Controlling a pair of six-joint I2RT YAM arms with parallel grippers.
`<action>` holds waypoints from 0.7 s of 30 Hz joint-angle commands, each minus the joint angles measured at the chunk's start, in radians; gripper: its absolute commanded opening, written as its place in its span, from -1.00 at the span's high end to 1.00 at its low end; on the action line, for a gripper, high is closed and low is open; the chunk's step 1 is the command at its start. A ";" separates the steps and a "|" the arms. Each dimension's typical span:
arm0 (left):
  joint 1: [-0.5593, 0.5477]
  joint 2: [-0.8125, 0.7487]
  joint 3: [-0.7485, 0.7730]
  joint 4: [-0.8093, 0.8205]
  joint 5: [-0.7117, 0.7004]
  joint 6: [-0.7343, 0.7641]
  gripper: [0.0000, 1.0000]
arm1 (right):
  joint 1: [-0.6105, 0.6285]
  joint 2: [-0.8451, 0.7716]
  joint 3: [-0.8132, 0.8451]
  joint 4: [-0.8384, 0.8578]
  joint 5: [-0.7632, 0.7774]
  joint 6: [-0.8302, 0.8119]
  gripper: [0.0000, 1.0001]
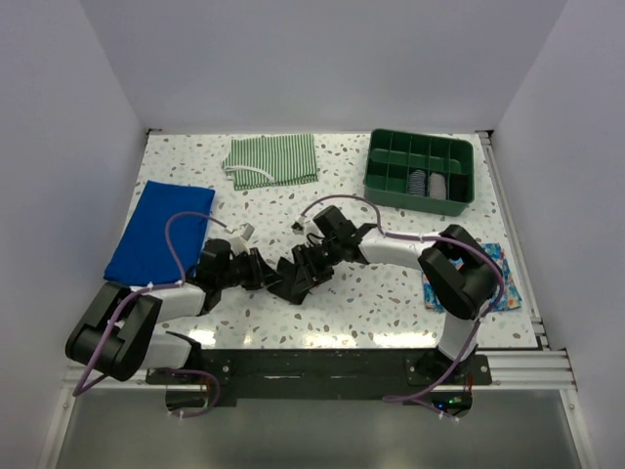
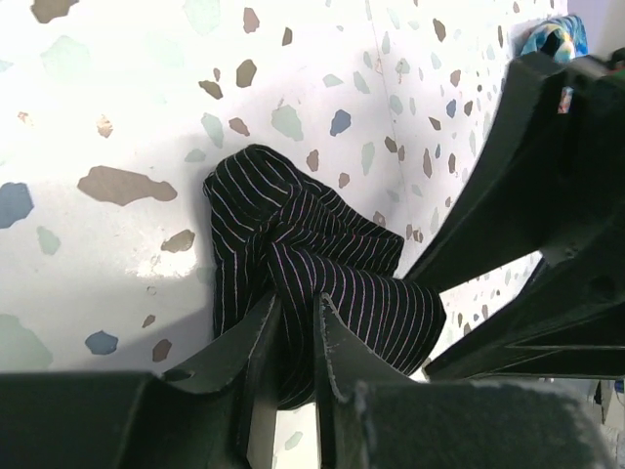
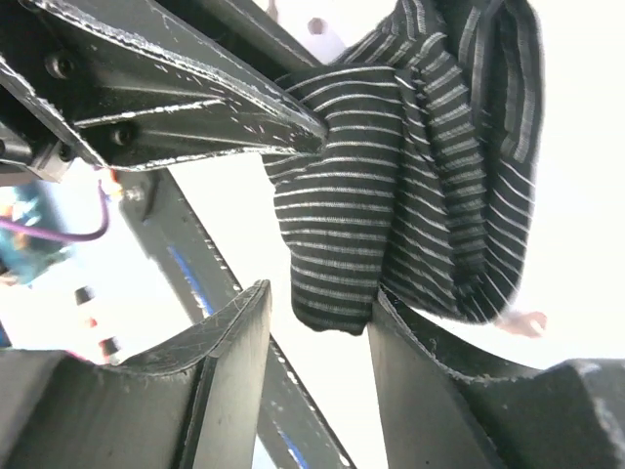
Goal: Roll the underwear
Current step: Roll the underwear to the center of the board.
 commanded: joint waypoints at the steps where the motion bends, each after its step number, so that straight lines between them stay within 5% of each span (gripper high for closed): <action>1: -0.027 0.046 0.007 -0.116 -0.100 0.085 0.63 | 0.004 -0.112 0.007 -0.138 0.143 -0.098 0.04; 7: -0.048 0.064 0.021 -0.116 -0.099 0.093 0.63 | 0.002 -0.230 -0.005 -0.199 0.349 -0.139 0.00; 21: -0.067 0.083 0.064 -0.171 -0.094 0.110 0.64 | 0.086 -0.285 0.004 -0.183 0.568 -0.204 -0.01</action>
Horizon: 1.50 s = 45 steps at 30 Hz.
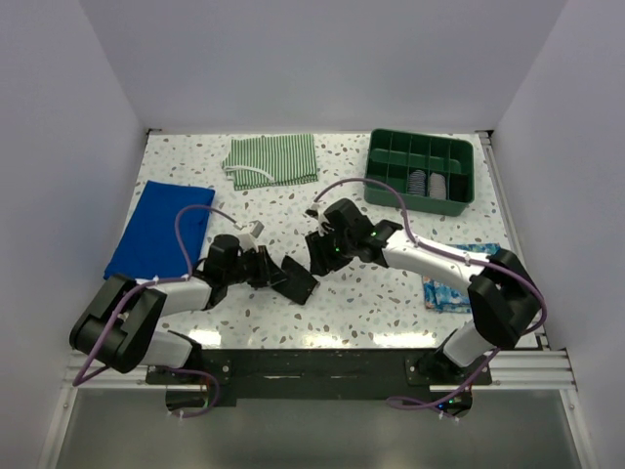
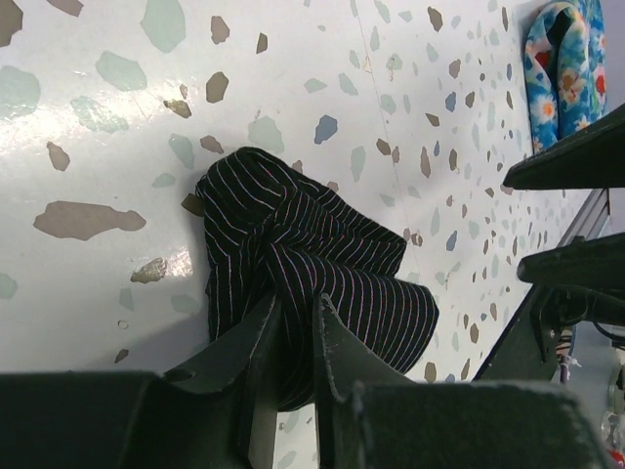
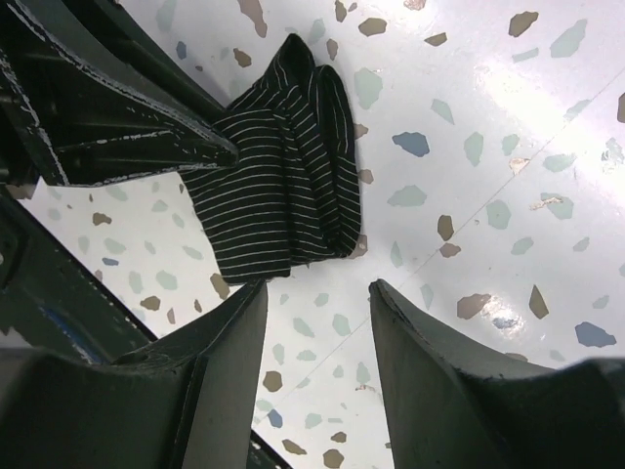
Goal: Roll the underwear
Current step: Roll the underwear to the center of the board.
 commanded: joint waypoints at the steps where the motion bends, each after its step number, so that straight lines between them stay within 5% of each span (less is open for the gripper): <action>1: -0.008 0.037 0.003 -0.146 -0.066 0.070 0.64 | 0.089 -0.022 0.016 -0.017 0.146 -0.075 -0.01; 10: -0.008 0.044 0.015 -0.163 -0.063 0.072 0.73 | 0.190 0.002 0.036 -0.046 0.321 -0.163 -0.05; 45: -0.009 0.053 0.033 -0.198 -0.080 0.067 0.81 | 0.284 0.186 0.145 0.021 0.235 -0.279 -0.10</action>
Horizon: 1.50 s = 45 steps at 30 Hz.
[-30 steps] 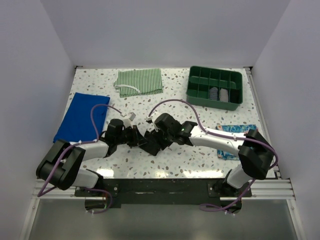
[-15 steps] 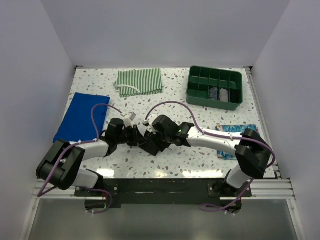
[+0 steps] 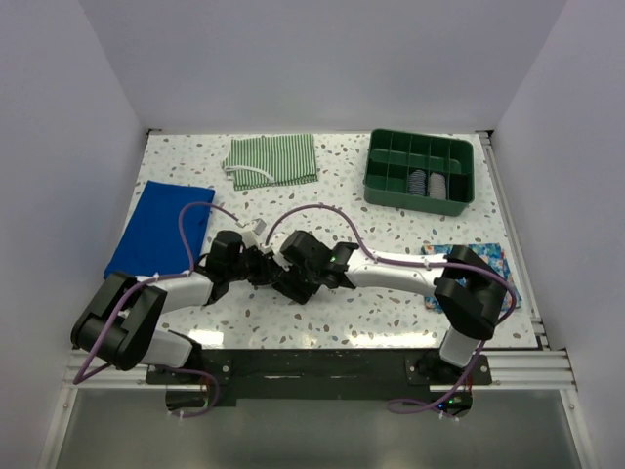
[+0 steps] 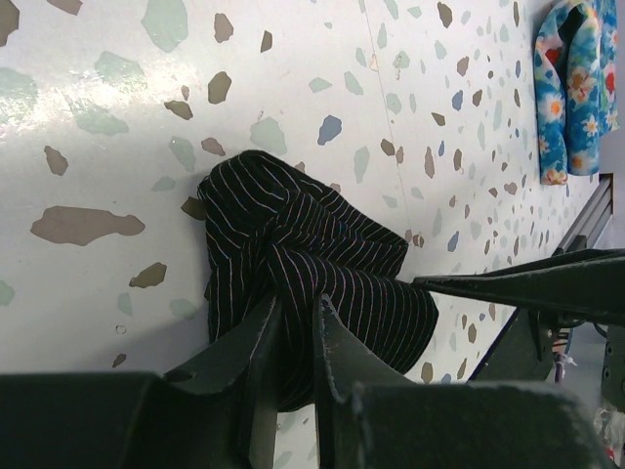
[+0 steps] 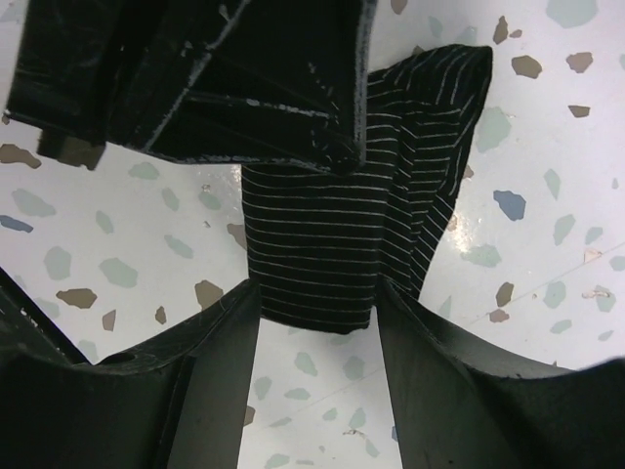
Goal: Roll the underwear
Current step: Roll the underwear to the center of the board.
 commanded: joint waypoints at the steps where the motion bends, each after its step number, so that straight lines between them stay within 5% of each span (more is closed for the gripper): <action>1: -0.006 0.037 -0.017 -0.113 -0.081 0.063 0.81 | 0.012 0.033 0.057 0.036 -0.006 -0.027 -0.10; 21: -0.007 0.041 -0.024 -0.109 -0.079 0.060 0.82 | 0.090 0.151 -0.029 0.105 0.151 0.051 -0.07; 25: -0.007 0.044 -0.023 -0.109 -0.076 0.061 0.82 | 0.096 0.163 -0.057 0.117 0.163 0.079 0.18; 31: -0.006 0.044 -0.023 -0.109 -0.075 0.061 0.82 | 0.098 0.180 -0.083 0.122 0.163 0.111 0.89; 41: 0.005 0.005 0.009 -0.179 -0.122 0.066 0.74 | 0.089 0.192 -0.116 0.132 -0.001 0.120 1.00; 45: 0.013 -0.041 0.034 -0.222 -0.158 0.060 0.46 | 0.069 0.194 -0.135 0.163 -0.110 0.145 1.00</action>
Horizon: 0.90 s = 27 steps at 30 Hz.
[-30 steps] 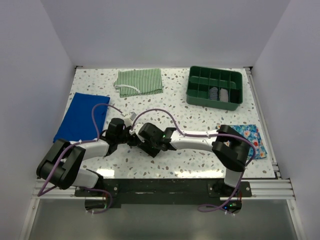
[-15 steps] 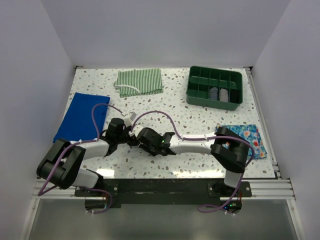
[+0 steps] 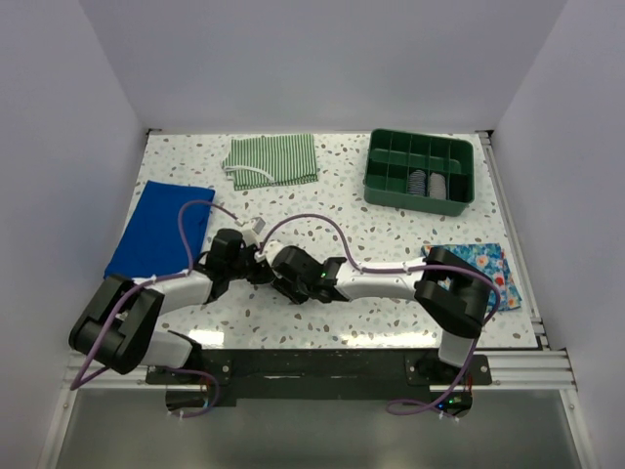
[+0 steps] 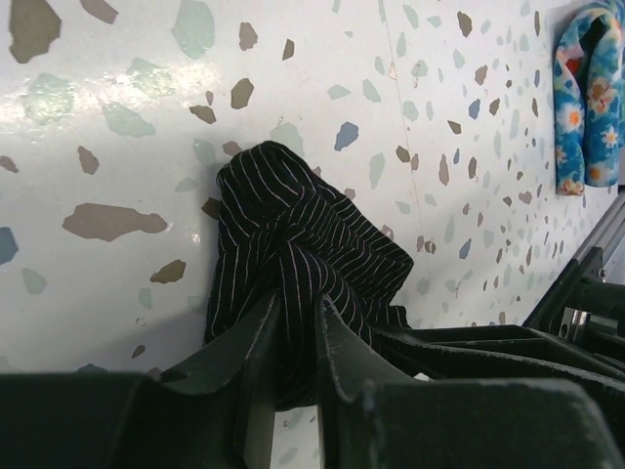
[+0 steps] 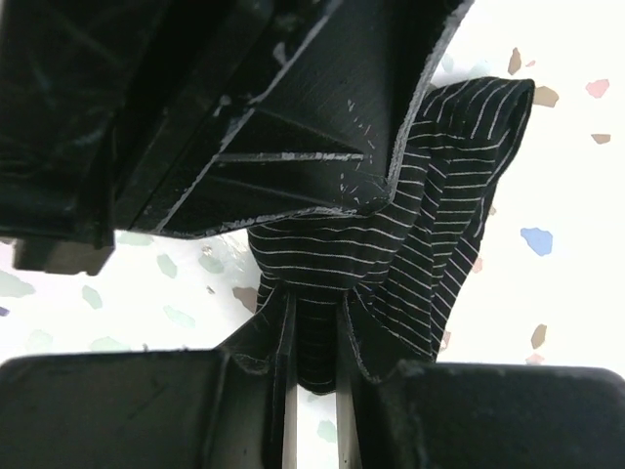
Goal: Roll the underwear
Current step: Roll the underwear to the center of the board.
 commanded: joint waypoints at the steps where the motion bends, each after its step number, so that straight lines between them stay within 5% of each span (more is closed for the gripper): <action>1: 0.013 -0.030 0.021 -0.177 -0.127 0.050 0.39 | -0.017 0.108 -0.091 -0.008 -0.259 0.075 1.00; 10: 0.051 -0.135 0.069 -0.276 -0.209 0.035 -0.21 | -0.137 0.071 -0.173 0.073 -0.476 0.118 1.00; 19: 0.083 -0.298 0.043 -0.354 -0.272 -0.002 -0.37 | -0.228 0.109 -0.198 0.148 -0.686 0.156 1.00; 27: 0.084 -0.407 -0.049 -0.252 -0.194 -0.031 -0.43 | -0.347 0.140 -0.224 0.259 -0.885 0.301 1.00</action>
